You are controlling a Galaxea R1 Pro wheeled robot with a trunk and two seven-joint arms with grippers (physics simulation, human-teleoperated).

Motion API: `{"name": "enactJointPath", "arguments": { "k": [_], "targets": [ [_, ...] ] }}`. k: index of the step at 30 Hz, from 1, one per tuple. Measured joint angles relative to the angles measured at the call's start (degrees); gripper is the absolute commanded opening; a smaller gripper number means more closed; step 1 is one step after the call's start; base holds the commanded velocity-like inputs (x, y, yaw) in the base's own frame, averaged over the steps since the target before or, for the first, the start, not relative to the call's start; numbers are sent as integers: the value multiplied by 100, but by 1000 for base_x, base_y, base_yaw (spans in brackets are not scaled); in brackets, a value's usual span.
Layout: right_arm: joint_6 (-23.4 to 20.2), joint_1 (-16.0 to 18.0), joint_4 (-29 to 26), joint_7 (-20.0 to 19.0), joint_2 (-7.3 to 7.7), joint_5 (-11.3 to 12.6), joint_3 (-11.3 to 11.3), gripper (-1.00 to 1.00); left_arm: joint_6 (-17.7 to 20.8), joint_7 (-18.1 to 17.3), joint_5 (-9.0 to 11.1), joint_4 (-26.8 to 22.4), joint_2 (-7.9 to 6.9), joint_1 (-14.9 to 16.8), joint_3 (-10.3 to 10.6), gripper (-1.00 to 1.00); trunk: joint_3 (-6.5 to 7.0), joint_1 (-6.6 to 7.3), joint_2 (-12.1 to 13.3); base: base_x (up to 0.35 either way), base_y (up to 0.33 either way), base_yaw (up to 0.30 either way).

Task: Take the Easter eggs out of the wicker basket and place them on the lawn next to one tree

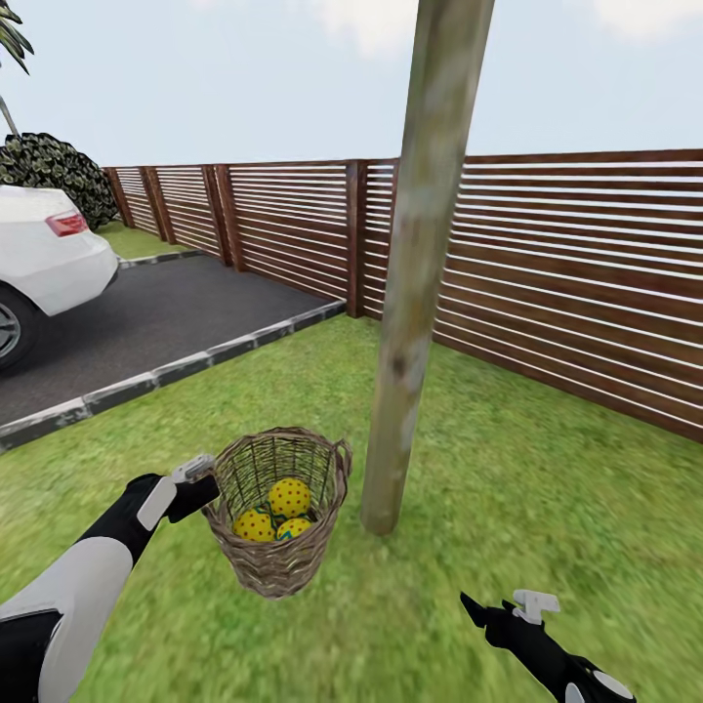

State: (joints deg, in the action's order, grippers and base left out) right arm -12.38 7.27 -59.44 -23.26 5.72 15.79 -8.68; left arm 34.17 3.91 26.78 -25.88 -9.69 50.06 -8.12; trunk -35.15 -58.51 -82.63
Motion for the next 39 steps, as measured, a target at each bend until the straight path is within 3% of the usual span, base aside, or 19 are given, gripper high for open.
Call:
{"name": "enactJointPath", "arguments": {
  "k": [39],
  "targets": [
    [-27,0,-9,-27,0,11,0,100,-9,0,9,-1,-15,0,-37,-100,-700,-857,-1565,0,0,0]
  ]
}}
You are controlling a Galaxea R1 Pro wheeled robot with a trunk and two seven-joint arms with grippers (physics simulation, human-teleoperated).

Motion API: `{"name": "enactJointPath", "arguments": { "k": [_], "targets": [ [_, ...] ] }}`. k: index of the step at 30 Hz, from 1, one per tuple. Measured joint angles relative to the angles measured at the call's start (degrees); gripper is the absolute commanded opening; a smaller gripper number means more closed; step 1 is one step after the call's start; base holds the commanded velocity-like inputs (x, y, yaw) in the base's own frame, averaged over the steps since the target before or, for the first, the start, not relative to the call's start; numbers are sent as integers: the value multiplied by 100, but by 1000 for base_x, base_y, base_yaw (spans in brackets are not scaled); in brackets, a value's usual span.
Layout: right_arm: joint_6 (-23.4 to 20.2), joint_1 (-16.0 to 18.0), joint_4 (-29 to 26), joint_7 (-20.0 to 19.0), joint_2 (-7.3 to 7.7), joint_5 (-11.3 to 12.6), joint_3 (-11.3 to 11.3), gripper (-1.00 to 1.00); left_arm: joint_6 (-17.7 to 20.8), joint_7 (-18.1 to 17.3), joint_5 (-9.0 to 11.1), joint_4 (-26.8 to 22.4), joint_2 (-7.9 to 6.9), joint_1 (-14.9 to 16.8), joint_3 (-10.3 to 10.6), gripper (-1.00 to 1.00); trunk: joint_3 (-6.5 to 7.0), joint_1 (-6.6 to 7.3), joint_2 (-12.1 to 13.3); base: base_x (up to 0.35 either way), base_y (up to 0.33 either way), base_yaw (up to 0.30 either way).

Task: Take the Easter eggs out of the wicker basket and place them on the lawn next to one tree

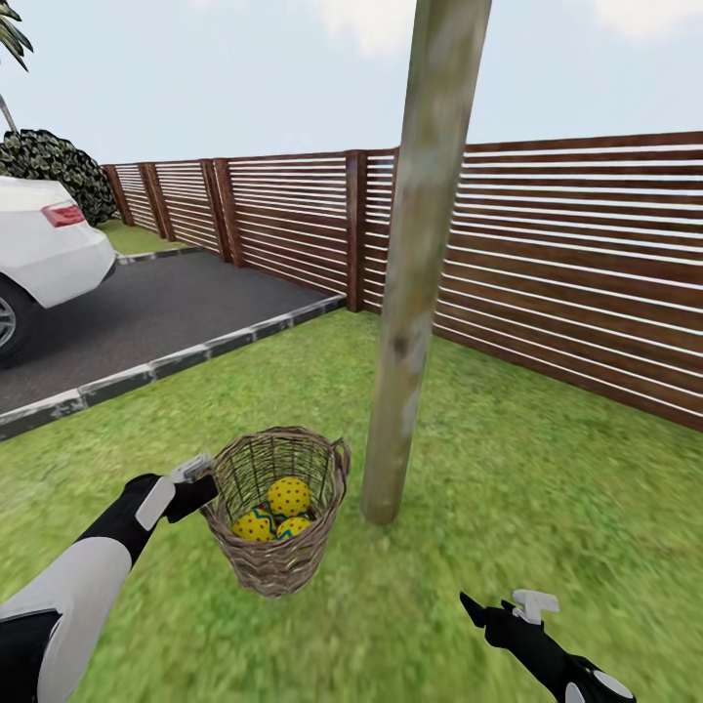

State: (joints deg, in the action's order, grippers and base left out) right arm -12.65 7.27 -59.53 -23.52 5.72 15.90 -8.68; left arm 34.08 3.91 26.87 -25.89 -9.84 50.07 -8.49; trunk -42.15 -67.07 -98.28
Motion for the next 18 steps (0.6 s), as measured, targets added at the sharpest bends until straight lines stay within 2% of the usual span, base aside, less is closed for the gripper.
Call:
{"name": "enactJointPath", "arguments": {
  "k": [13,15,18],
  "targets": [
    [-1,0,6,0,-8,1,0,100,5,1,-6,1,-2,0,-7,-100,-233,-286,-521,0,0,0],
    [0,0,8,0,-16,2,0,100,7,0,-9,-1,-3,0,-104,-100,-269,-330,-602,0,0,0],
    [0,0,16,0,-25,2,8,100,7,0,-3,-6,-2,0,-132,-100,-323,-395,-722,0,0,0]
  ]
}}
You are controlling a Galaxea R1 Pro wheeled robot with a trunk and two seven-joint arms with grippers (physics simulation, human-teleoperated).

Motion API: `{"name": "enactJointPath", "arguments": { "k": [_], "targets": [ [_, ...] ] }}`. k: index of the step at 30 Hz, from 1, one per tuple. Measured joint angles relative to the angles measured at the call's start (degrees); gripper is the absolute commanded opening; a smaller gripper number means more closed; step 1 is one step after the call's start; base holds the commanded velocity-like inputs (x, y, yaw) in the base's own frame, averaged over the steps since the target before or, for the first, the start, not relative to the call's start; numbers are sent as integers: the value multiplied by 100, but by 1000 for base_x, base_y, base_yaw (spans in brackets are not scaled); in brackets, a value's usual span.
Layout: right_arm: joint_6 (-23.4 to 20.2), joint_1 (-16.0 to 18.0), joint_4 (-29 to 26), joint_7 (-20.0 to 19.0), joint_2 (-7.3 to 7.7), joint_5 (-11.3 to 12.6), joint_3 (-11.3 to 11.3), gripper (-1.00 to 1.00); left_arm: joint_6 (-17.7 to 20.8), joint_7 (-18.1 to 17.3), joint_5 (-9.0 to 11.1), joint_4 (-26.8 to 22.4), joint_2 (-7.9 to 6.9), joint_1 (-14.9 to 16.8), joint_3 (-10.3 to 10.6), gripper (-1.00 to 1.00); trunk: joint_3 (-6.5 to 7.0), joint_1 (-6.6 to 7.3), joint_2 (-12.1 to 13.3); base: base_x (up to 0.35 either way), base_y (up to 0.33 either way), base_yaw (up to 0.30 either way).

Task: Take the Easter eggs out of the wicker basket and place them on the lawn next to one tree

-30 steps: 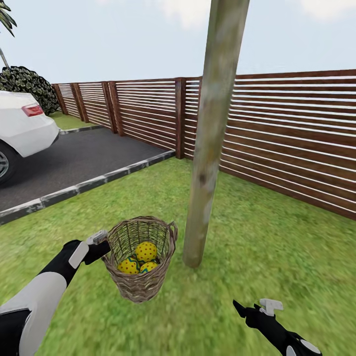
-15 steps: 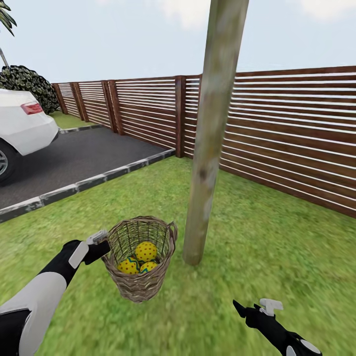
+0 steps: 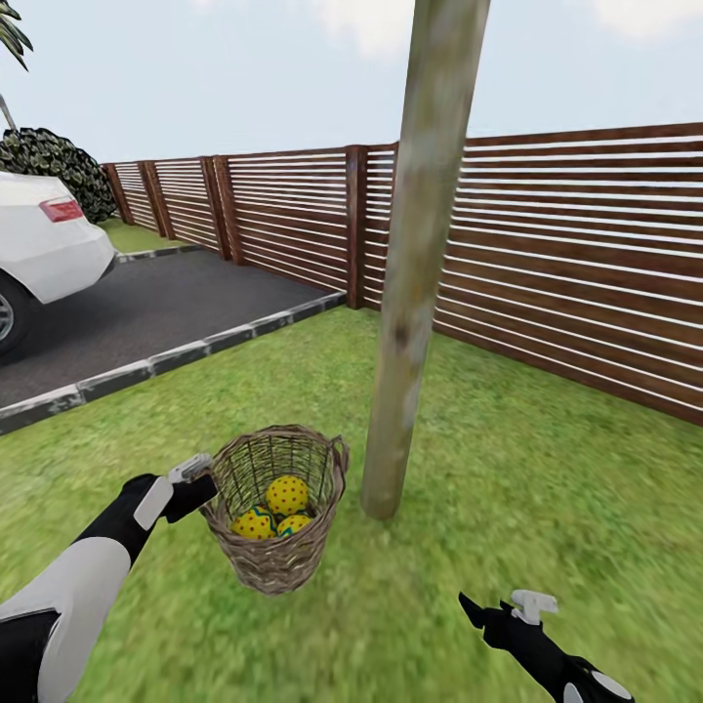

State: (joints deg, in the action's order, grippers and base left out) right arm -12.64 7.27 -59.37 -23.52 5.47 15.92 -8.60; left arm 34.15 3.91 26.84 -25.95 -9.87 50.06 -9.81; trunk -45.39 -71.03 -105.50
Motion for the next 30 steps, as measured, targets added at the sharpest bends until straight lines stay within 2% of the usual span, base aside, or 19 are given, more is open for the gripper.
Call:
{"name": "enactJointPath", "arguments": {
  "k": [30],
  "targets": [
    [0,0,-4,0,7,0,1,100,2,0,-10,6,-9,0,-6,-100,-539,-659,-1203,0,0,0]
  ]
}}
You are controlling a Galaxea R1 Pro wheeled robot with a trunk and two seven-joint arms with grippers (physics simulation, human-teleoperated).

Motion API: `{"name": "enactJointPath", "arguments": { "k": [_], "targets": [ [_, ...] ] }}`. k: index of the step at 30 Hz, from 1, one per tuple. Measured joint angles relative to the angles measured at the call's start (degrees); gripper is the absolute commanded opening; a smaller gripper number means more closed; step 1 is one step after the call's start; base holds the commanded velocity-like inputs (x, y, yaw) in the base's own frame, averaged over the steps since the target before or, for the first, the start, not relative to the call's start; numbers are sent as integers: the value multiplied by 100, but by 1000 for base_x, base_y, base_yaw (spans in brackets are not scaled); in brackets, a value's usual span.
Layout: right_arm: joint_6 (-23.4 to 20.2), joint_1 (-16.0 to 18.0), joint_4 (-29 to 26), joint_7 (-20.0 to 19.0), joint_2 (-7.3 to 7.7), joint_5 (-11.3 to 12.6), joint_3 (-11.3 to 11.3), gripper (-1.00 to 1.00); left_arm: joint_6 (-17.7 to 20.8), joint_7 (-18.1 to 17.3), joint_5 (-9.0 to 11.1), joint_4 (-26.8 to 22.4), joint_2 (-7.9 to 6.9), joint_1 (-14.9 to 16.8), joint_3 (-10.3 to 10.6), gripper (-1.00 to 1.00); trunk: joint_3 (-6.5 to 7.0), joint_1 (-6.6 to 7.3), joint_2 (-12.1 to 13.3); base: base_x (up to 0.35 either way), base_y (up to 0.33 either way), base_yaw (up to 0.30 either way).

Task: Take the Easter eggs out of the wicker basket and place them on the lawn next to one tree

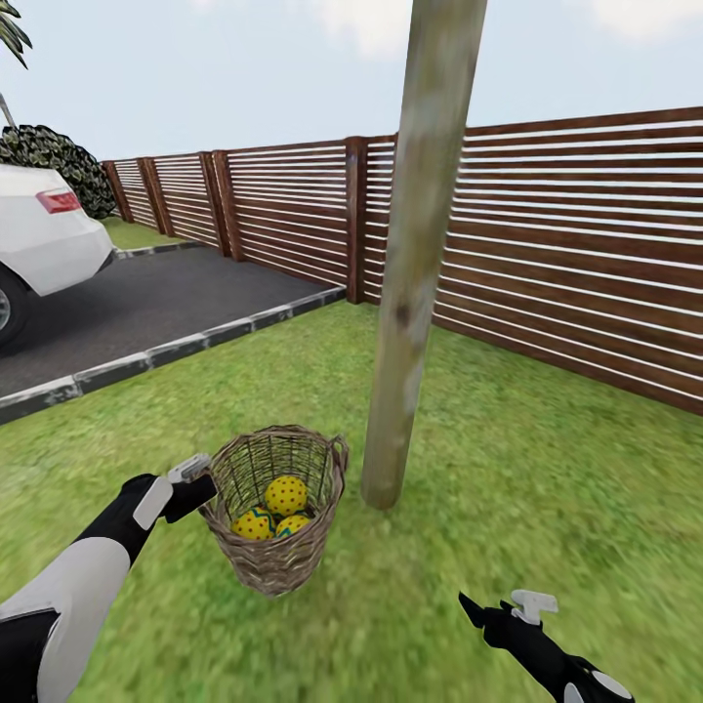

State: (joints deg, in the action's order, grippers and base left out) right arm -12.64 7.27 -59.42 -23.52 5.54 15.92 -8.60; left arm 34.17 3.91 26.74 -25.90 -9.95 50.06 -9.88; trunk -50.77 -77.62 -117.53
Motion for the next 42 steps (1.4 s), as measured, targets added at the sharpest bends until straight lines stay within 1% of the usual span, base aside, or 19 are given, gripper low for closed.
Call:
{"name": "enactJointPath", "arguments": {
  "k": [8,13,18,26,28,30,33,35,42],
  "targets": [
    [0,0,-3,0,0,0,0,100,-7,0,-2,5,-8,0,0,-100,-144,-176,-321,0,0,0],
    [0,0,-3,0,0,0,0,100,-9,0,10,71,-8,0,-69,-100,-233,-286,-521,0,0,0],
    [0,0,-3,0,-4,0,0,100,-91,0,-4,78,-9,1,-74,-100,-323,-395,-722,0,0,0],
    [0,0,-3,0,0,0,0,100,-103,0,1,81,-9,0,-69,-100,-467,-571,-1043,0,0,0],
    [0,0,-3,0,0,0,0,100,-109,-2,28,76,-62,2,-85,-100,-502,-615,-1123,0,0,0],
    [0,0,-3,0,0,0,0,100,-101,2,-44,85,-78,-1,-59,-100,-539,-659,-1203,0,0,0],
    [0,0,-3,0,0,0,0,100,-108,-1,36,80,-79,1,-74,-100,-592,-725,-1324,0,0,0],
    [0,0,-3,0,-2,0,0,100,-104,0,-4,82,-77,0,-67,-100,-628,-769,-1404,0,0,0],
    [0,0,-3,0,-3,0,0,100,-105,0,9,81,-73,0,-69,-100,-754,-923,-1685,0,0,0]
  ]
}}
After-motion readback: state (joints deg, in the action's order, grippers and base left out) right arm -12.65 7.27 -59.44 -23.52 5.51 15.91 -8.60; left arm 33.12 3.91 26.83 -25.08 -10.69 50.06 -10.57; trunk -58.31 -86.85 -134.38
